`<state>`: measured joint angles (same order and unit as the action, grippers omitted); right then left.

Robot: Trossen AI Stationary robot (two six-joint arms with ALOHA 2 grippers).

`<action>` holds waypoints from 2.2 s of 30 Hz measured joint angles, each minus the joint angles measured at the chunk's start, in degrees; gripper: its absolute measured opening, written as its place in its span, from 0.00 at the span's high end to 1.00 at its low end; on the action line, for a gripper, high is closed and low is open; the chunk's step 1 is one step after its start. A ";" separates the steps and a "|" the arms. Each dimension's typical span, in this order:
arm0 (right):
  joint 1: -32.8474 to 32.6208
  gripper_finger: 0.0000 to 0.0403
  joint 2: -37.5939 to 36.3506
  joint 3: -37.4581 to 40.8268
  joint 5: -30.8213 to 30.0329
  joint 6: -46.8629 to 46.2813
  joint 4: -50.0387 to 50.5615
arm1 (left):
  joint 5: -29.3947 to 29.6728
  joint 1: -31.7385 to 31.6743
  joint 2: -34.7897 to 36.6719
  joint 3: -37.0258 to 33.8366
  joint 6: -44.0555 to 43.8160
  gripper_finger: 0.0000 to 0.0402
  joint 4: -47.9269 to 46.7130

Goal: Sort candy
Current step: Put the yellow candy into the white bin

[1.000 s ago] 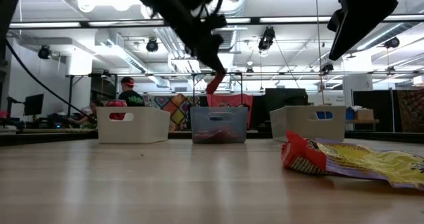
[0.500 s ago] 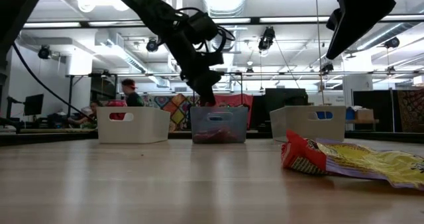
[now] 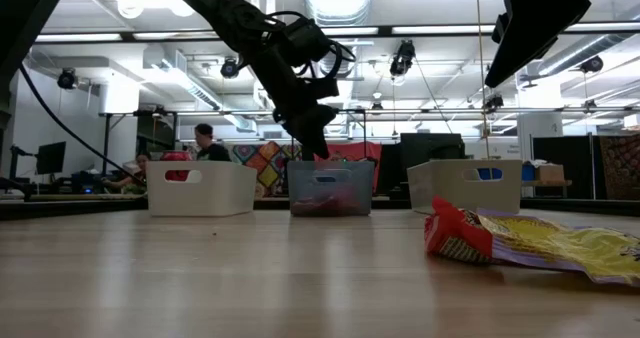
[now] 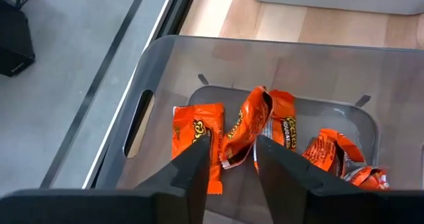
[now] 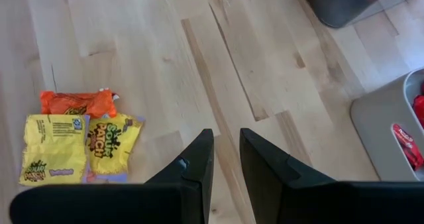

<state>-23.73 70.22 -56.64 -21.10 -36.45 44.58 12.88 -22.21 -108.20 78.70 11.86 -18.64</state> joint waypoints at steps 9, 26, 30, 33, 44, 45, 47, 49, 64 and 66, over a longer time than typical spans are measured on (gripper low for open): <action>0.00 0.83 0.32 0.03 0.01 -3.07 -0.84 | -6.51 3.45 3.53 -0.49 -2.49 0.69 -3.85; -1.59 0.73 9.32 1.92 9.64 -1.40 -8.53 | -10.43 20.94 22.69 -17.67 -11.81 0.69 6.54; -3.19 0.66 11.83 1.92 12.32 0.26 -10.00 | -10.25 24.43 28.40 -23.33 -14.47 0.69 10.52; -3.81 0.62 13.70 1.92 13.65 0.31 -11.73 | -8.23 26.71 32.26 -27.44 -16.01 0.69 14.72; -4.50 0.62 23.59 1.99 16.75 -0.17 -21.30 | -5.90 29.80 40.01 -38.22 -20.34 0.69 25.22; -4.52 0.62 24.37 1.97 17.12 -0.21 -21.58 | -5.90 29.80 40.15 -38.80 -20.52 0.69 26.08; -4.51 0.63 25.90 1.97 17.27 -0.44 -21.58 | -5.89 29.79 40.38 -39.59 -20.96 0.69 26.17; -4.40 0.64 26.81 1.97 17.11 -0.44 -21.68 | -5.88 29.78 40.07 -39.67 -21.38 0.69 26.41; -3.98 0.96 25.21 2.21 11.63 3.07 -21.03 | -5.88 29.80 34.37 -39.47 -22.07 0.69 33.61; -3.98 0.97 23.39 2.21 9.36 3.12 -19.29 | -6.04 29.80 33.59 -39.47 -22.77 0.69 34.21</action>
<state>-27.70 93.60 -54.43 -11.75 -33.32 25.28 6.84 7.60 -74.60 39.22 -10.90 15.56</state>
